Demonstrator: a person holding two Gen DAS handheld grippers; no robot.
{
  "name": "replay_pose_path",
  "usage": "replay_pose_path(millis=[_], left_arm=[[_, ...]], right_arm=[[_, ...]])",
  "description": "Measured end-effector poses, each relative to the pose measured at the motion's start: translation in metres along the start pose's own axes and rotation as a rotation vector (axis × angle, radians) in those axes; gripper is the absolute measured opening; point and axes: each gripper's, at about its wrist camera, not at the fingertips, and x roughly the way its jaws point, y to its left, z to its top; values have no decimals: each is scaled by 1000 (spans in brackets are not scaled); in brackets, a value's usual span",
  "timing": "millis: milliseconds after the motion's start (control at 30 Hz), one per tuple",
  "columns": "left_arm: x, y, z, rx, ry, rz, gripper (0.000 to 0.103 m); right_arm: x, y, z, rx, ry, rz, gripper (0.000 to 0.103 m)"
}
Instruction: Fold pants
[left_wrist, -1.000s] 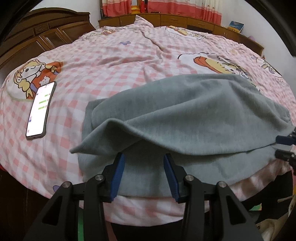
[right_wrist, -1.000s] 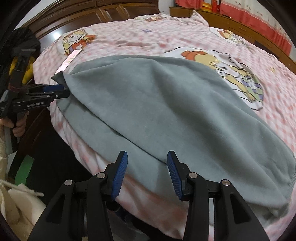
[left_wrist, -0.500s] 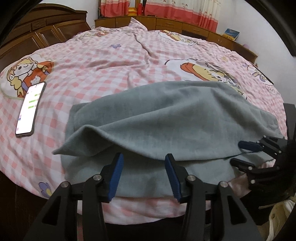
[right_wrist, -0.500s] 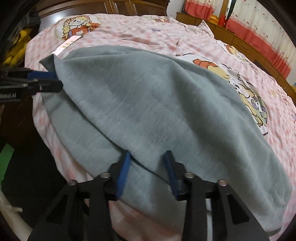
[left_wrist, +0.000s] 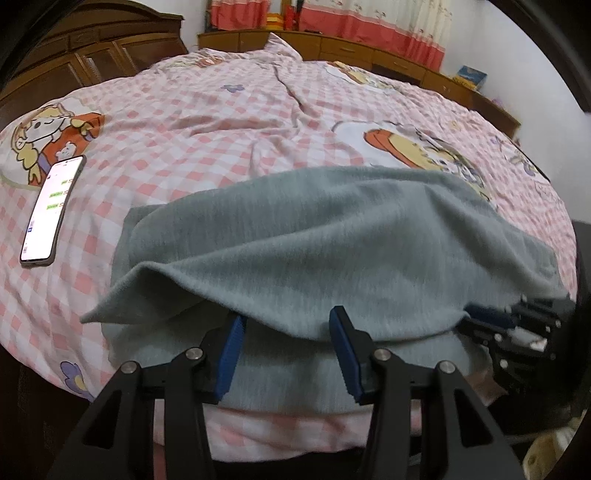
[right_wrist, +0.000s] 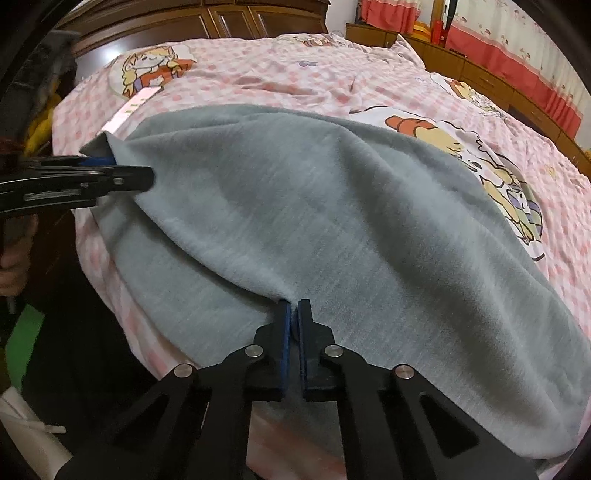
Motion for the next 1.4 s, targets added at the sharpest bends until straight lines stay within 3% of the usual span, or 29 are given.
replay_pose_path(millis=[67,133,167,233,433,700,967,1033,1133,1167,1267,1400], left_arm=[[6,2,4,-25,0,28,49],[13,6,8,-68,16,26,26],[14,10,9,-99,23,13,4],[9,15,9,-141,15,-12,4],[-25,15,2,-120,-38,23,4],[-38,16,-26,-113,16,45,4],[-18,10,-41,-93,71,74,4],[-13,8,-44,-78,85,83,4],[-11,5,-47,-68,99,88,5],[-13,3,-47,-61,95,79,9],[-22,-2,-44,-53,84,39,30],[-37,-15,-34,-10,57,44,36]], right_arm=[[-7,1,1,2,-14,29,3],[-17,3,1,-2,-32,43,3],[-22,4,1,-3,-40,54,3],[-33,5,2,-4,-55,92,3],[-51,7,-6,6,-67,150,3],[-48,13,-24,-39,-16,186,3],[-12,14,-33,-41,61,142,4],[-13,12,-33,-23,55,151,7],[-25,6,-34,-7,45,174,21],[-32,3,-35,0,35,169,28],[-54,-12,-43,30,6,131,31],[-89,-50,-63,112,-30,46,34]])
